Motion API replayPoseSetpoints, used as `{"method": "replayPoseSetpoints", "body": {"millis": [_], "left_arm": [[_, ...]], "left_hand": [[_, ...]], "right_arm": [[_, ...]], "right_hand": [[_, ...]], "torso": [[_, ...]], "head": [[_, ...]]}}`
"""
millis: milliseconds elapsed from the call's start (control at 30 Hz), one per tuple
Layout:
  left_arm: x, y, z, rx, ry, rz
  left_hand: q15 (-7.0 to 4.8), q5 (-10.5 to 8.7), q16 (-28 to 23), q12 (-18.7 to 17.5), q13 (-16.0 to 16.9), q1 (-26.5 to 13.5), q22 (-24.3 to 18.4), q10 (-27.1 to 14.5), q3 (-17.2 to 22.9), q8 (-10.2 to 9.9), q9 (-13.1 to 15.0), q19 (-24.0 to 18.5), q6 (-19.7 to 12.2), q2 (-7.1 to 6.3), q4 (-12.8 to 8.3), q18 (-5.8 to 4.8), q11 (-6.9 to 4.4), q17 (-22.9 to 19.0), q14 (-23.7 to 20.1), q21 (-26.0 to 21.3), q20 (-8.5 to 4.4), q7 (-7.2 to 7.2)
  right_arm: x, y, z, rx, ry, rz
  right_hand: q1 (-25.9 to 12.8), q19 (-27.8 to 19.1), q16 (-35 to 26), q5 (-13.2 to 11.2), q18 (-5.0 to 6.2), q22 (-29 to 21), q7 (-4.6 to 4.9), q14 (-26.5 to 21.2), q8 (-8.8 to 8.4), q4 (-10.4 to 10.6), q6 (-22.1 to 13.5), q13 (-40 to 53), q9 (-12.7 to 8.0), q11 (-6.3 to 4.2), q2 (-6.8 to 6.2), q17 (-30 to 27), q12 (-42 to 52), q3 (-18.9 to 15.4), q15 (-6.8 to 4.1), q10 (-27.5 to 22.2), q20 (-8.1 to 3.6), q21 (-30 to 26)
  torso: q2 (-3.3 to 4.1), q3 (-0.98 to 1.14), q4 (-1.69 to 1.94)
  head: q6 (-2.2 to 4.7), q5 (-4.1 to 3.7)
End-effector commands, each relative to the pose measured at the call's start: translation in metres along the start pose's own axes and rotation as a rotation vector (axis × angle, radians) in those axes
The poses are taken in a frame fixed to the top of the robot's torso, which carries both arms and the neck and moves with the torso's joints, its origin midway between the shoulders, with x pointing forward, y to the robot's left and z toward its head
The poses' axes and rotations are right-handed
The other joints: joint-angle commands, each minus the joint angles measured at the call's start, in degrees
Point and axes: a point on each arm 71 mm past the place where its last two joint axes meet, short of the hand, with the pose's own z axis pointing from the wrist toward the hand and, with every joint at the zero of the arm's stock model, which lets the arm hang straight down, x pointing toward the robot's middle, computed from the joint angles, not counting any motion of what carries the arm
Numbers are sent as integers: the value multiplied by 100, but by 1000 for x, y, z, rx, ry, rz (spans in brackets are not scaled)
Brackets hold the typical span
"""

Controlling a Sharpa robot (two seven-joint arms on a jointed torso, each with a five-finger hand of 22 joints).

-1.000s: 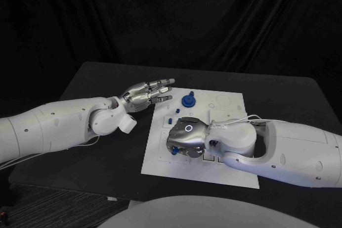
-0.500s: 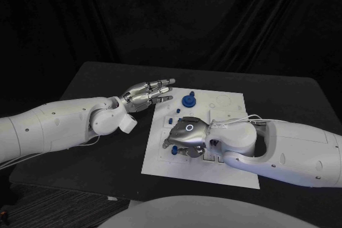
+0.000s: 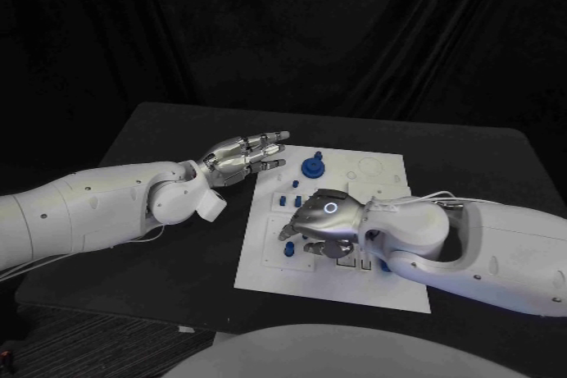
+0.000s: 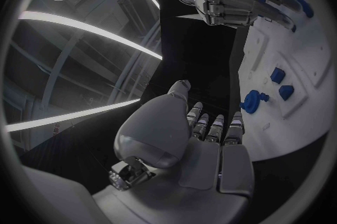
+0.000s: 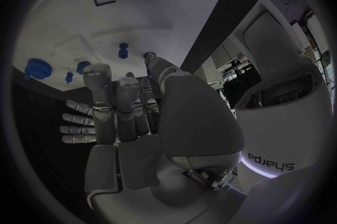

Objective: Assemble the parts on the task board

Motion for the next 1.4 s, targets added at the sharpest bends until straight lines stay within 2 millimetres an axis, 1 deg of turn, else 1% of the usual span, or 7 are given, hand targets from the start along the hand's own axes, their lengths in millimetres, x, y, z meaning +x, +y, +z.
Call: {"method": "replayPoseSetpoints", "body": {"millis": [33,267,567,833,967,1067,1400], "left_arm": [[0,0,-1,8,8,-8],[-3,-1,-4,15,-4,-4],[-5,-9,-12,119,-49,17],[-3,-14,-16,173,-67,27],[-5,-14,-18,175,-76,30],[-6,-15,-20,173,-81,32],[-7,-13,-21,147,-76,27]], "left_hand": [[36,-11,-18,-12,5,-41,-1,15,20,36,-1,-1,-16,35,-8,53,45,-5,11,9,35,14],[36,-10,-20,-13,5,-43,-4,14,21,39,0,-2,-9,33,-10,54,45,-6,10,9,36,15],[-32,-38,7,24,42,-167,33,130,-58,82,0,35,20,-17,64,63,43,12,46,33,-12,-32],[-154,-3,10,40,62,-116,35,219,-99,151,15,43,135,-13,176,66,36,14,50,41,-100,-38],[-160,49,12,47,70,-43,33,256,-78,143,8,44,104,-6,164,64,81,15,53,43,-99,-16],[-160,57,12,48,72,-35,32,263,-75,143,8,43,103,-5,162,64,85,15,53,43,-99,-9],[-132,66,12,41,67,-3,31,250,-62,144,7,45,97,2,158,62,104,15,53,44,-82,22]], "right_arm": [[-24,-5,-17,9,-169,15],[-59,-43,-66,150,-238,162],[-65,-98,-124,393,-363,414],[-36,-122,-144,648,-250,595],[-17,-124,-151,760,-208,648],[-6,-124,-155,813,-146,657],[19,-116,-161,923,184,631]], "right_hand": [[125,67,104,2,4,539,-17,54,46,-23,12,14,-17,-30,18,154,80,-39,-28,-29,-17,205],[220,34,21,9,24,515,-74,3,22,-7,-49,4,-86,-58,7,29,142,-120,-45,-207,-40,58],[-99,145,197,-226,-20,591,456,147,751,365,1507,338,183,-321,-90,258,1403,690,-89,1581,-34,466],[-1026,443,913,-110,-169,796,166,514,893,1113,1849,1925,391,-633,35,1303,3504,-169,-332,1964,-289,1321],[-751,143,704,-91,-62,644,245,192,890,918,1773,5161,489,-482,104,937,6218,-474,-255,1896,-218,689],[-781,658,2195,-40,-297,970,126,1043,1013,962,1814,8549,679,-604,221,3683,8362,-740,-292,3725,-267,2212],[-2984,1201,2472,-24,-631,1397,-110,1231,1510,1226,2412,8619,1340,-864,452,4340,8389,-1191,-516,3783,-468,4087]], "torso": [[0,-2,1],[-20,-6,-11],[-42,-2,-25],[-24,-3,-20],[-28,-8,-32],[-29,-2,-26],[-36,-13,-26]], "head": [[0,0],[0,-168],[0,-466],[0,-501],[0,-480],[0,-473],[0,-498]]}}
